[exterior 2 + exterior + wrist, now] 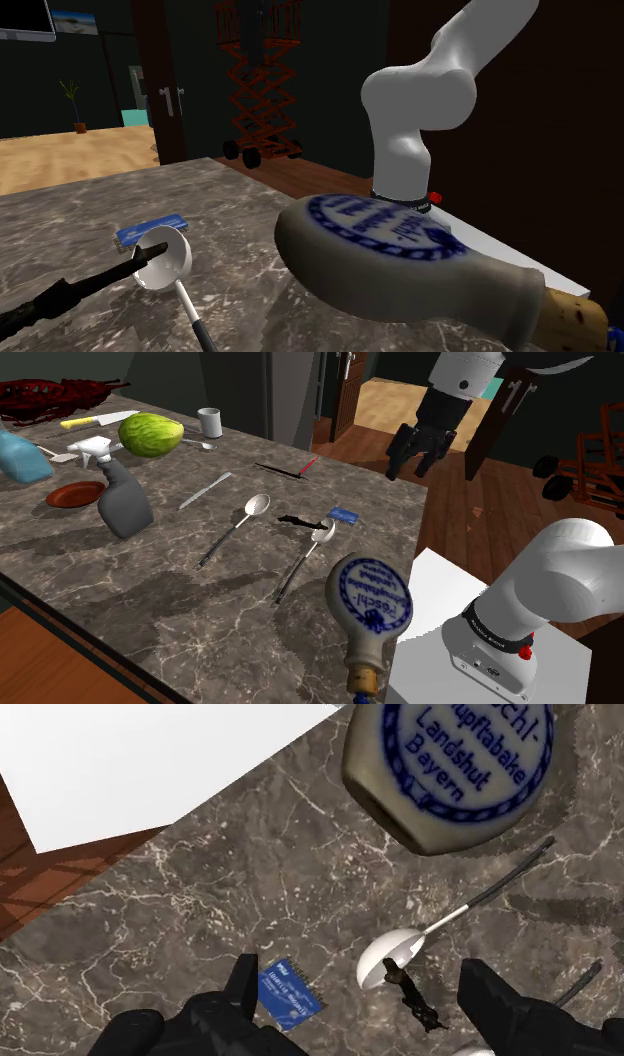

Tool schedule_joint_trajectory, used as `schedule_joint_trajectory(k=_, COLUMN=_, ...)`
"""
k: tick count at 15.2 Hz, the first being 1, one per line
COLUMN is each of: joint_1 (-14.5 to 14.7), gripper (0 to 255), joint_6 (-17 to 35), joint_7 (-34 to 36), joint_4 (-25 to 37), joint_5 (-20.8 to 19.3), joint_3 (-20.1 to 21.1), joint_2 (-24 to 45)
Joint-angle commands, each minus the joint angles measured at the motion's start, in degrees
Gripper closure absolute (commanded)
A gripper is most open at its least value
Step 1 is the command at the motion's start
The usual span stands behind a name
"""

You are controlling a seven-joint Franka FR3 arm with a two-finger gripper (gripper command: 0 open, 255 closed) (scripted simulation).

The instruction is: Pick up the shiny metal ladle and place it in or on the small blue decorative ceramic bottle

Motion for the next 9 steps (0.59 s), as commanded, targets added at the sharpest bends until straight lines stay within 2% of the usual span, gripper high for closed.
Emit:
schedule_joint_trajectory(k=1, joint_1=-0.6, gripper=0, joint_6=2.6, joint_7=7.0, joint_4=-2.6, joint_5=2.6, joint_3=3.8, joint_2=-1.1)
schedule_joint_trajectory(k=5, joint_1=-1.6, gripper=0, joint_6=8.8, joint_7=20.2, joint_4=-5.9, joint_5=7.9, joint_3=12.4, joint_2=-0.2)
schedule_joint_trajectory(k=9, joint_1=-3.5, gripper=0, joint_6=15.8, joint_7=33.5, joint_4=-6.6, joint_5=12.6, joint_3=21.7, joint_2=3.8)
